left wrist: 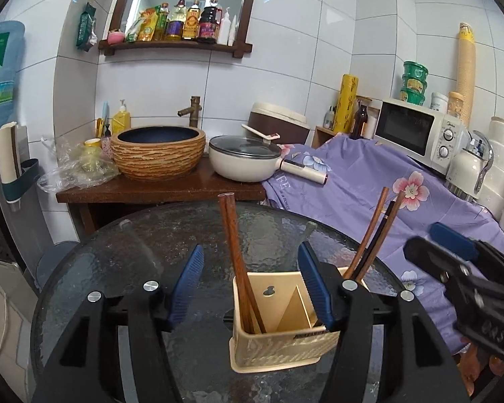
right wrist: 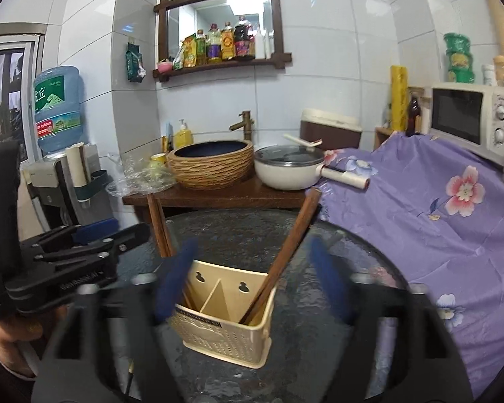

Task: Organize utensils
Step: 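Move both open tools back toward the spoons on the table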

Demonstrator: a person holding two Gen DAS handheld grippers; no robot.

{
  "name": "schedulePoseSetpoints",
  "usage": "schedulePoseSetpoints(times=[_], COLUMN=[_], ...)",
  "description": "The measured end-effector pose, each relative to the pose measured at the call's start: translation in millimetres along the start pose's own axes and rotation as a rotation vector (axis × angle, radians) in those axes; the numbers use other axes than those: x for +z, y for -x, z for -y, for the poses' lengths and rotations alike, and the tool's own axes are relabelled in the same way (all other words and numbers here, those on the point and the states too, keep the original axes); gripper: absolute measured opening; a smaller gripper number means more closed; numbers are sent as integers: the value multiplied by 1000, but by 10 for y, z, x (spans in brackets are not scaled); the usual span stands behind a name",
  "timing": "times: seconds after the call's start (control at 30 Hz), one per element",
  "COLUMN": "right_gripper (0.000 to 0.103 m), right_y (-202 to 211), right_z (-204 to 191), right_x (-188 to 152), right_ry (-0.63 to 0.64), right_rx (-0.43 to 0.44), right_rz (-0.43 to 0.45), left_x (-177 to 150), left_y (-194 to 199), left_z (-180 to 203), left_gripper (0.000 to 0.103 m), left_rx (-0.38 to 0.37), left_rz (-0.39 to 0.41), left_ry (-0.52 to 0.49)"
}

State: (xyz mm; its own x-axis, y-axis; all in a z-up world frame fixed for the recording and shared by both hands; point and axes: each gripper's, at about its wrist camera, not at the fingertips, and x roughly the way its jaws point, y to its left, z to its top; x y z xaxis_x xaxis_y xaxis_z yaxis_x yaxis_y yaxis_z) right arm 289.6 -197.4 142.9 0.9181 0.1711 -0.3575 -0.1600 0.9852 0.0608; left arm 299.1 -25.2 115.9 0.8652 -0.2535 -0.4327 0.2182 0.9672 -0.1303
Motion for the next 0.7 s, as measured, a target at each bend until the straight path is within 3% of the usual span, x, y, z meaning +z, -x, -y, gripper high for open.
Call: schedulePoseSetpoints(times=[0.07,0.13,0.27,0.53,0.7], right_gripper=[80,86,86,86,86], right_y=[69,101,106,97,44], right_z=[-34,-66,-108,-138,-105], right_x=[-75,-200,-553,-1247,-1580], right_ry=[20,32,25,-31,-89], right_rx=[-3,7,52,96,104], right_rz=[1,-35,-122,-272,-361], left_x=[-61,-156,-371,-1018,-1355], left_y=[98,208,314,284,221], left_z=[-34,-89,-111,-169,-193], left_gripper=[70,74,79,78,66], left_rx=[-8,-20,-2,-7,-39], left_rz=[-3,-4,-35,-213,-327], left_ry=[-1,6,-31,-109,-122])
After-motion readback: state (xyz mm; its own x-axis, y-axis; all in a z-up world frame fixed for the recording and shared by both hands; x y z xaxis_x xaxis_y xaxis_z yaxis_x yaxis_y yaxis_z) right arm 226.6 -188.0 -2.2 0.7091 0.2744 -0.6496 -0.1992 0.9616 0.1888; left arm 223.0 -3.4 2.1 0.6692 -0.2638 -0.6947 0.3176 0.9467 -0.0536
